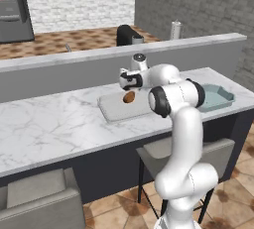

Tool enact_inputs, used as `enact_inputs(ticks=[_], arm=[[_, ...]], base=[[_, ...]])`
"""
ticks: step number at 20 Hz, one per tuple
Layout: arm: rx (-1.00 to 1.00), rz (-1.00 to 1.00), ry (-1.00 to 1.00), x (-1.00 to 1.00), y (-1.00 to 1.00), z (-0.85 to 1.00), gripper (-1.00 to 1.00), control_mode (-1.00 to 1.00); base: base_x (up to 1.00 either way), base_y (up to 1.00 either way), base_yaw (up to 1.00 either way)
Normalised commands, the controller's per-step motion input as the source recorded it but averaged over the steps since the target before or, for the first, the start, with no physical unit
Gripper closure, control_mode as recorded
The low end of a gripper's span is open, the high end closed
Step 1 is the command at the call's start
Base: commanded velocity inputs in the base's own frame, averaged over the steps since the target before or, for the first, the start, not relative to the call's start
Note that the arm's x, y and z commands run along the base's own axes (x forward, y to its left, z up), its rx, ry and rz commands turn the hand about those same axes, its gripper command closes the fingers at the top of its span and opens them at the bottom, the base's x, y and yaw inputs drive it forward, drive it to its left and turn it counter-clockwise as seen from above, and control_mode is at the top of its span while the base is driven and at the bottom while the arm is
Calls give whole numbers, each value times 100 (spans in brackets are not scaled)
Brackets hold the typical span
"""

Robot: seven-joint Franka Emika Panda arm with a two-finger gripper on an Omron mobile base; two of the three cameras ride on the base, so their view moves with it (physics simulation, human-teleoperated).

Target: Place the cold items (potato and bell pepper) from the fridge in one tupperware on the dining counter. Place the warm items (kebab skewer and hot dog) in the stove area in another tupperware.

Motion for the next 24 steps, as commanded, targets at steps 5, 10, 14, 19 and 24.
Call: enact_inputs(ticks=[5,10,14,19,24], arm=[[0,10,-25,-100,-35,100,-100,-100],[1,1,-19,-100,-57,83,-100,-100],[0,0,-16,-100,-43,75,-100,-100],[0,0,-6,-100,-35,93,-100,-100],[0,0,0,-100,-39,78,-100,-100]], base=[[0,0,0],[0,0,0],[0,0,0],[0,0,0],[0,0,0]])
